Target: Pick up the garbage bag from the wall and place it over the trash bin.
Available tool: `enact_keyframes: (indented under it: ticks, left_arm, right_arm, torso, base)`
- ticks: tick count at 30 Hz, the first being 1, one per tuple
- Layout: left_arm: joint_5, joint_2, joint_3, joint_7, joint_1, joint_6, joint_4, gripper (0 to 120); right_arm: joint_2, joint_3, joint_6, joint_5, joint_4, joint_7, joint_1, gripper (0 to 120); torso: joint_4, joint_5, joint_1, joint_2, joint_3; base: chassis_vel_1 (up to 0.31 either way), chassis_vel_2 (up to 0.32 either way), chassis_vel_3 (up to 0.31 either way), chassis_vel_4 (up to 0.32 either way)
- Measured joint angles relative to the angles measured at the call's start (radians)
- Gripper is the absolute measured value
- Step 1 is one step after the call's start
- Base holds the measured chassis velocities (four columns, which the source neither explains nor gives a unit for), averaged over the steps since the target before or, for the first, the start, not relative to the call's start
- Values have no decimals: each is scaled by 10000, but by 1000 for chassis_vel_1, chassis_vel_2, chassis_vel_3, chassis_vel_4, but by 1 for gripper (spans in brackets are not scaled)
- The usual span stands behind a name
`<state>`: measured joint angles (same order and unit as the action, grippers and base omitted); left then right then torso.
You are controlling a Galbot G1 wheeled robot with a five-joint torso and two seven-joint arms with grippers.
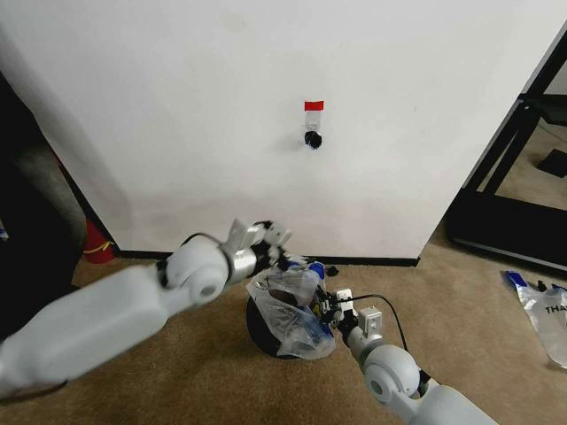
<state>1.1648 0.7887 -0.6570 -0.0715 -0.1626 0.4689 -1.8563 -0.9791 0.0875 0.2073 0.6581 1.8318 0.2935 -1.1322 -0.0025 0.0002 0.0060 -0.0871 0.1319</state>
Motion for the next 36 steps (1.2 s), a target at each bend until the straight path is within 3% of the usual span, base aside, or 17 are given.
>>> enact_keyframes:
  ticks: [15, 19, 21, 28, 34, 36]
  left_arm:
    - [-124, 129, -540, 101, -228, 15, 1491, 90]
    - [-242, 128, -540, 45, -407, 4, 1716, 72]
    - [-251, 127, -541, 41, -436, 4, 1746, 71]
    - [-356, 167, -615, 16, -594, 7, 1953, 41]
    - [-366, 163, -573, 12, -635, 37, 1998, 26]
    - [-357, 134, -507, 40, -653, 97, 1951, 14]
  right_arm:
    - [79, 31, -2, 119, 25, -42, 86, 1]
    - [81, 58, 14, 171, 23, -19, 129, 1]
    - [83, 65, 16, 181, 23, -15, 140, 1]
    - [56, 99, 35, 230, -24, 27, 212, 1]
    - [60, 96, 35, 231, -34, 28, 215, 1]
    - [65, 85, 35, 232, -34, 29, 208, 1]
  torso:
    - [3, -1, 0, 0, 0]
    - [3, -2, 0, 1, 0]
    - [3, -2, 0, 0, 0]
    - [3, -3, 0, 0, 0]
    - [2, -3, 0, 1, 0]
    - [3, -2, 0, 1, 0]
  base:
    - [0, 0, 0, 0]
    - [0, 0, 0, 0]
    - [0, 0, 0, 0]
    - [0, 0, 0, 0]
    - [0, 0, 0, 0]
    - [0, 0, 0, 0]
